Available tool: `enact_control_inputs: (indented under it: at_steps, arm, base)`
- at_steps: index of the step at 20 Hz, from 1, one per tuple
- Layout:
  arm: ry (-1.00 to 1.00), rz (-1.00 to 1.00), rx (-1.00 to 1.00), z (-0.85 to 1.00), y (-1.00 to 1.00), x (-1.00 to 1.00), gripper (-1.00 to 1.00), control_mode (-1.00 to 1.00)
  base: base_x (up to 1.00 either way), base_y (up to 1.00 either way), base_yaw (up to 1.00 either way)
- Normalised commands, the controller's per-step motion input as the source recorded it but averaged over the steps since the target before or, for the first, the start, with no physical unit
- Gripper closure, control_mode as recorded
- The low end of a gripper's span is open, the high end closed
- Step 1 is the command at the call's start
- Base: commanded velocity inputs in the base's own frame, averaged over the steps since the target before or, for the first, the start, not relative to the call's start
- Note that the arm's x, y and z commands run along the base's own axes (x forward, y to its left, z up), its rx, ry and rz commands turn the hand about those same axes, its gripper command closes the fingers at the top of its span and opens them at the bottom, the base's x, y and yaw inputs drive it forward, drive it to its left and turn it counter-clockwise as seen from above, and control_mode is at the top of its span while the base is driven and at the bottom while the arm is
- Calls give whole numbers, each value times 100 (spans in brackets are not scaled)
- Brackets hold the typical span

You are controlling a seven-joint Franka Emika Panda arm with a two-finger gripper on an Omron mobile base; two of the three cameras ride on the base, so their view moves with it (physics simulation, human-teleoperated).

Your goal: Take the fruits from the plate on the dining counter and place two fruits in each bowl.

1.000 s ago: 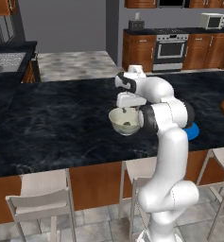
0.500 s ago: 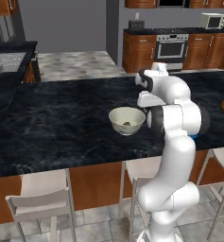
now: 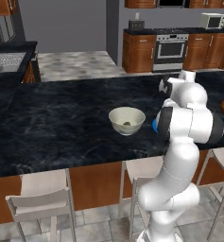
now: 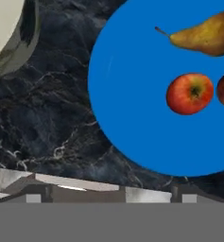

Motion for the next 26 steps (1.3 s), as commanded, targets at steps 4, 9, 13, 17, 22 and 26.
enact_control_inputs:
  at_steps: [4, 9, 13, 17, 22, 26]
  arm:
    - [0, -16, 0, -22, -77, -5, -100, -100]
    - [0, -24, -1, 0, -5, 25, -100, -100]
    - [2, -28, 0, 1, 0, 12, -100, -100]
    - [1, -26, 0, -29, -14, 42, -100, -100]
    - [-1, -11, 0, -70, -2, 65, -100, -100]
    - [-1, -3, 0, -35, -5, 26, -100, -100]
  base:
    - [0, 0, 0]
    - [0, 0, 0]
    - [0, 0, 0]
    - [0, 0, 0]
    - [0, 0, 0]
    - [0, 0, 0]
